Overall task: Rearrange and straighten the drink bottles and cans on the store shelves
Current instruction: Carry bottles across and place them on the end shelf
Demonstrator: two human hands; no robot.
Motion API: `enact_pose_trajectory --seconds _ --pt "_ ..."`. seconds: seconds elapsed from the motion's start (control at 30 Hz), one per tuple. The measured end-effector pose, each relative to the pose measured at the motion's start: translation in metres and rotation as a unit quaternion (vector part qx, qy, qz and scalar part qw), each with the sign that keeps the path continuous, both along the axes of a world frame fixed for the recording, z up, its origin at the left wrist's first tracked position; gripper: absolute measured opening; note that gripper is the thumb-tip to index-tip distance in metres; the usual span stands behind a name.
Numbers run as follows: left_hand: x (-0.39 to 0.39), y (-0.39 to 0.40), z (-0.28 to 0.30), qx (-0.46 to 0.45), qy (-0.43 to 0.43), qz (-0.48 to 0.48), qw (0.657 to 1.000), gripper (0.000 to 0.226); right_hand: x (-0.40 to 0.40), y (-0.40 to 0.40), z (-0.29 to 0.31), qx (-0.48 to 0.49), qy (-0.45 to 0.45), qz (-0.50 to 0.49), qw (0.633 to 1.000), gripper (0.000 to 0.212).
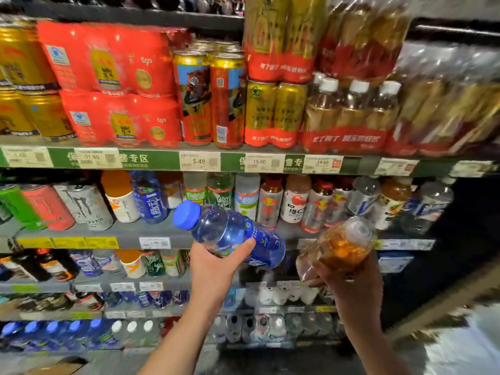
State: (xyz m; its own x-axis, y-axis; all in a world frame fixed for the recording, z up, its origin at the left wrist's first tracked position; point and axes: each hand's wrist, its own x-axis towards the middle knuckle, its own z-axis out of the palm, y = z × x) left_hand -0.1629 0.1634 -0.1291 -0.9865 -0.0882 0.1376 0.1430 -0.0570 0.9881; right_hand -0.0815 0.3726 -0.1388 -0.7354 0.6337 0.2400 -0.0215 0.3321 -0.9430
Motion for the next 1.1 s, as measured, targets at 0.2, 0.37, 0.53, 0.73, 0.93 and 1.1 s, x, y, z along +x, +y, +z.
enact_pose_trajectory --seconds 0.2,0.37,0.53,0.73,0.93,1.1 --pt "0.003 0.086 0.028 -0.028 0.034 -0.056 0.997 0.038 0.021 0.074 0.034 0.0 0.046 -0.073 0.996 0.059" --pt "0.004 0.172 0.058 -0.036 0.075 -0.083 0.993 0.057 0.03 0.148 0.068 0.008 0.107 -0.089 0.99 0.059" --pt "0.008 0.25 0.088 -0.008 0.117 -0.074 0.99 0.074 0.026 0.239 0.104 0.079 0.177 -0.106 0.975 0.054" --pt "0.013 0.309 0.11 0.003 0.108 -0.041 0.993 0.077 0.012 0.315 0.144 0.083 0.242 -0.13 0.958 0.073" --pt "0.017 0.339 0.128 0.015 0.121 -0.041 0.992 0.071 -0.025 0.356 0.177 0.041 0.258 -0.124 0.957 0.078" --pt "0.014 0.345 0.129 0.019 0.117 -0.032 0.992 0.073 -0.059 0.37 0.188 0.084 0.227 -0.111 0.964 0.077"
